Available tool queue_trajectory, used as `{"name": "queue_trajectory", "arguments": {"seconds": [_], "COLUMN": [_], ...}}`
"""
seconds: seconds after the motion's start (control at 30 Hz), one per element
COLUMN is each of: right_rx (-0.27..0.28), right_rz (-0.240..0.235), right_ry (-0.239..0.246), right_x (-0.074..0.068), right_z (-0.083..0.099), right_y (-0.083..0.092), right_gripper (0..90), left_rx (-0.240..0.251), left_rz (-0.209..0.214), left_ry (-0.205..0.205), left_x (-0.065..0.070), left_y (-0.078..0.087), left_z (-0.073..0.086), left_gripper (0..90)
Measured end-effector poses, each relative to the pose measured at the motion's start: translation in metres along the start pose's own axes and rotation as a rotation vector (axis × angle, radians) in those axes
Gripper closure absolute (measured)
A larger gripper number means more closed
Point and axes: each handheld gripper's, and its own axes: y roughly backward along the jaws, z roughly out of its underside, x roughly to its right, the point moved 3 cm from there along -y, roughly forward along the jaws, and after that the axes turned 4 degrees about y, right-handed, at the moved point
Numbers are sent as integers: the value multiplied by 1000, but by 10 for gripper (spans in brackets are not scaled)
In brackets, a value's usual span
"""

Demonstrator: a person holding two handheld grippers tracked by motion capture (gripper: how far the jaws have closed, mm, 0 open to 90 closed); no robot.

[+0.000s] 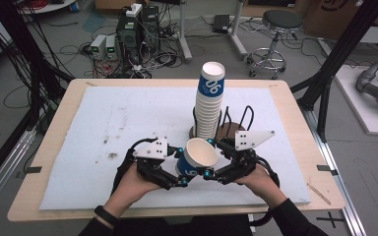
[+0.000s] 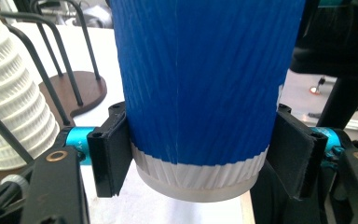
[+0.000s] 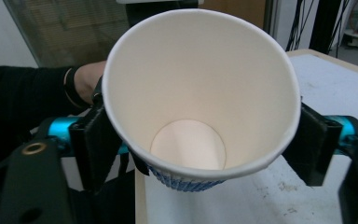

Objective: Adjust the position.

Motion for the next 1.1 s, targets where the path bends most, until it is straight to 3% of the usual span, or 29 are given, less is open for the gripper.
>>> {"name": "queue_trajectory", "arguments": {"seconds": [0.1,0.17,0.3,0.4,0.53,0.77,1.1], "right_rx": [-27,-58,-104,-110,-68,16,73], "right_rz": [3,15,27,28,35,16,15], "right_ry": [16,39,75,86,66,18,-6], "right_x": [0,0,-3,-4,-6,-7,-8], "right_z": [1,1,0,-1,-3,-4,-5], "right_y": [0,-1,-3,-4,-5,-6,-10], "right_gripper": [241,245,245,242,201,192,190], "left_rx": [-57,-75,-90,-80,-11,45,52], "left_rz": [-39,-65,-53,-33,-3,8,17], "left_ry": [-12,-16,-13,-16,20,21,29], "left_x": [0,1,2,3,3,4,3], "left_y": [-1,-2,-5,-9,-10,-8,-9], "left_z": [-1,-2,-2,1,1,-1,-1], "left_gripper": [276,217,213,289,291,292,294]}}
